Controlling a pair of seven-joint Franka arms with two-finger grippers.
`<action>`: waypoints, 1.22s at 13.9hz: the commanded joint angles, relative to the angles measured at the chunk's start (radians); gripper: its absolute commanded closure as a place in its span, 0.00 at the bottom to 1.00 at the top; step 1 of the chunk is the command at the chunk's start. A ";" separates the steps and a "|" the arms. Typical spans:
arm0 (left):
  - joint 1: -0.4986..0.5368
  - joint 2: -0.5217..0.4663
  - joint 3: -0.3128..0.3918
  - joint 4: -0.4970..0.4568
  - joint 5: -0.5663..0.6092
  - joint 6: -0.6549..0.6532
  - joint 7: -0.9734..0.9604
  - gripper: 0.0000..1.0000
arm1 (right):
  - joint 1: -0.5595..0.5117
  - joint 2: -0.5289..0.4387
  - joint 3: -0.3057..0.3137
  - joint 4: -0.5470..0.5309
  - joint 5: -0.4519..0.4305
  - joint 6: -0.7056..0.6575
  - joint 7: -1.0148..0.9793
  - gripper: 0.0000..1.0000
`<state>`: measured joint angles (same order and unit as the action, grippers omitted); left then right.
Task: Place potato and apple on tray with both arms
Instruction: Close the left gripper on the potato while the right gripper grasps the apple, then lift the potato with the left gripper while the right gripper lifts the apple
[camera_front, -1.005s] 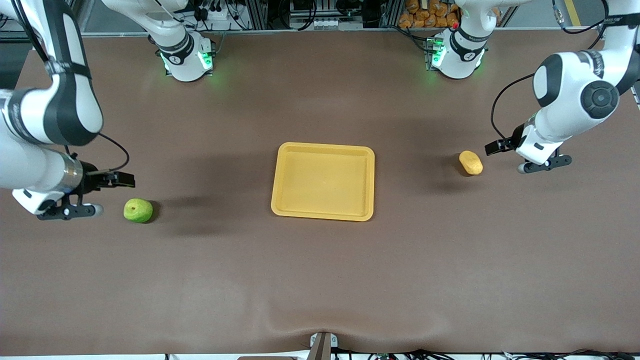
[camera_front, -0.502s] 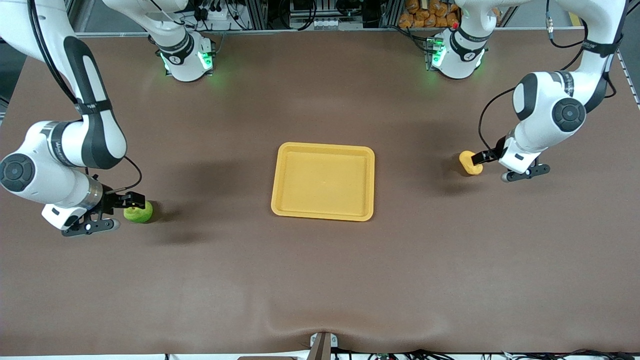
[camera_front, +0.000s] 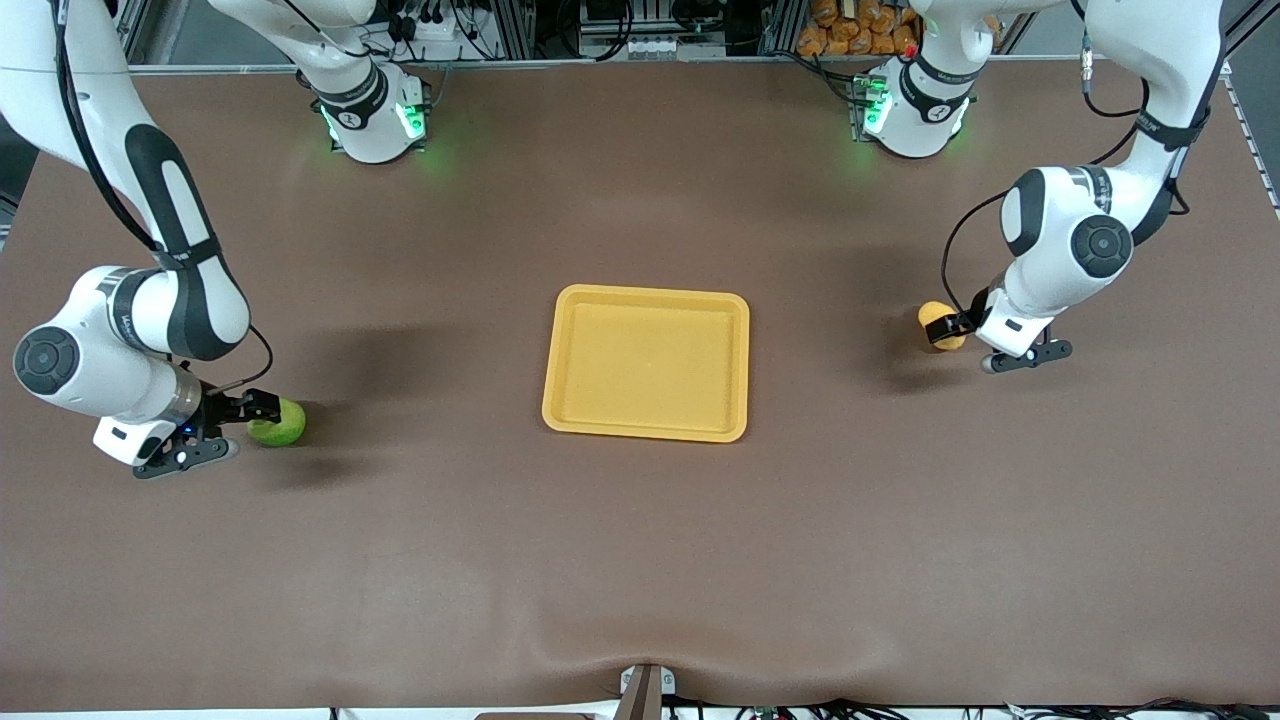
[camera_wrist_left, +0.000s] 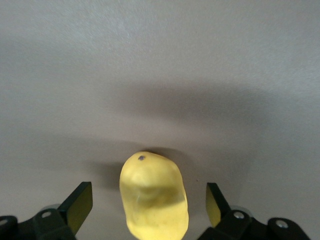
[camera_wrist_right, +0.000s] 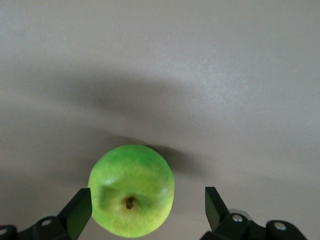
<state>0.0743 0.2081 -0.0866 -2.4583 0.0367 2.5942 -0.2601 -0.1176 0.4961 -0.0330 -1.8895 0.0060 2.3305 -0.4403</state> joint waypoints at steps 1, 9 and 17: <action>-0.002 0.028 -0.013 -0.015 -0.018 0.055 -0.008 0.00 | -0.011 0.012 0.016 0.000 0.058 0.000 -0.015 0.00; -0.002 0.050 -0.022 -0.016 -0.018 0.073 -0.010 0.29 | -0.014 0.052 0.016 0.001 0.063 0.006 -0.017 0.00; -0.001 0.013 -0.047 0.014 -0.018 0.049 -0.007 0.90 | -0.013 0.062 0.018 0.007 0.063 0.006 -0.018 0.39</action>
<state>0.0741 0.2576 -0.1219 -2.4520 0.0366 2.6530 -0.2607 -0.1175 0.5546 -0.0267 -1.8904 0.0566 2.3333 -0.4406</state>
